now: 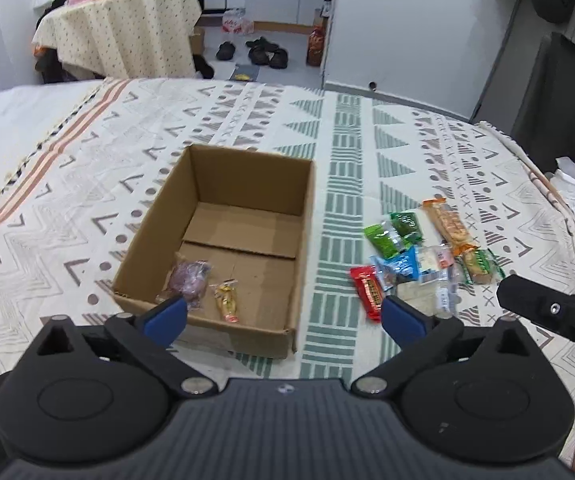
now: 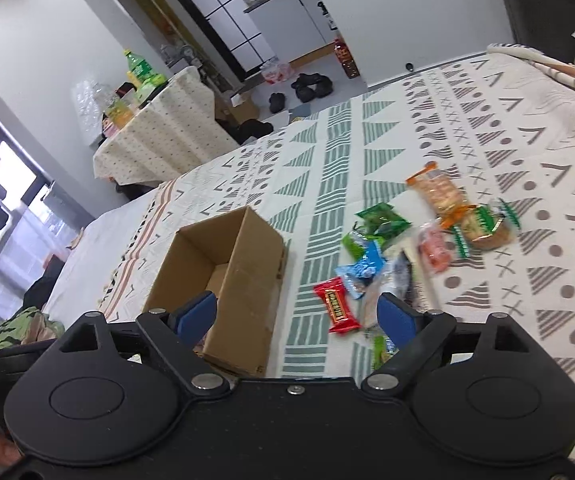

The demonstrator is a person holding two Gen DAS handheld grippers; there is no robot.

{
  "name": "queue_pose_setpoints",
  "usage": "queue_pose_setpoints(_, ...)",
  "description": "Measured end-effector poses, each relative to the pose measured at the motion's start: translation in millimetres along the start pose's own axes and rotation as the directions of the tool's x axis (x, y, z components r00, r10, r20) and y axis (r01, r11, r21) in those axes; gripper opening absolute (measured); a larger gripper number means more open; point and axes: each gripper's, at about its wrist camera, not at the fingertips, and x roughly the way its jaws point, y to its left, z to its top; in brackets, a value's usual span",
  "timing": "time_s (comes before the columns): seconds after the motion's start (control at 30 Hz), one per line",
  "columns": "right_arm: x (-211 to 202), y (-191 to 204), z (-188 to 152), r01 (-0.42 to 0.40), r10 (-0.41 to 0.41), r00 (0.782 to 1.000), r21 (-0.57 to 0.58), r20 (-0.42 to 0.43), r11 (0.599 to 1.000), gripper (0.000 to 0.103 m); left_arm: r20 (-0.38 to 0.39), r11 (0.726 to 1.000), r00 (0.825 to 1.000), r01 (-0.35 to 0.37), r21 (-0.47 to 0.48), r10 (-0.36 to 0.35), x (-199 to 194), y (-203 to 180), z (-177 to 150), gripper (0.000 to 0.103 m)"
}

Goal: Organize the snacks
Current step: 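Move both tools back over the snack pile toward the white cake packs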

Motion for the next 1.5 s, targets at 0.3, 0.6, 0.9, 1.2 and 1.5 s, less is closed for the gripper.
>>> queue_pose_setpoints(0.3,-13.4,-20.1,-0.5,0.013,-0.013,1.000,0.010,0.017,1.000,0.103,0.016,1.000,1.000,0.011,0.009,-0.012,-2.5,-24.1,-6.4,0.103)
queue_pose_setpoints(0.6,-25.7,-50.6,-1.1,0.054,-0.055,0.998,0.051,0.032,0.997,0.103,-0.012,0.998,0.998,0.060,-0.003,-0.060,6.9,-46.4,-13.1,0.103)
queue_pose_setpoints(0.9,-23.2,-78.9,-0.3,0.101,-0.107,0.994,0.133,0.034,0.986,0.102,-0.035,0.995,0.995,0.097,0.009,-0.097,28.3,-71.6,-15.8,0.103)
queue_pose_setpoints(1.2,-7.1,-100.4,-3.3,0.099,-0.098,0.995,0.220,-0.015,0.970,0.088,-0.061,0.988,0.986,0.154,0.004,-0.153,62.2,-81.4,-17.1,0.100)
queue_pose_setpoints(1.5,10.4,-121.9,-4.8,0.137,-0.124,0.990,0.294,-0.063,0.946,0.069,-0.100,0.975,0.970,0.223,-0.004,-0.222,98.0,-98.4,-15.7,0.092)
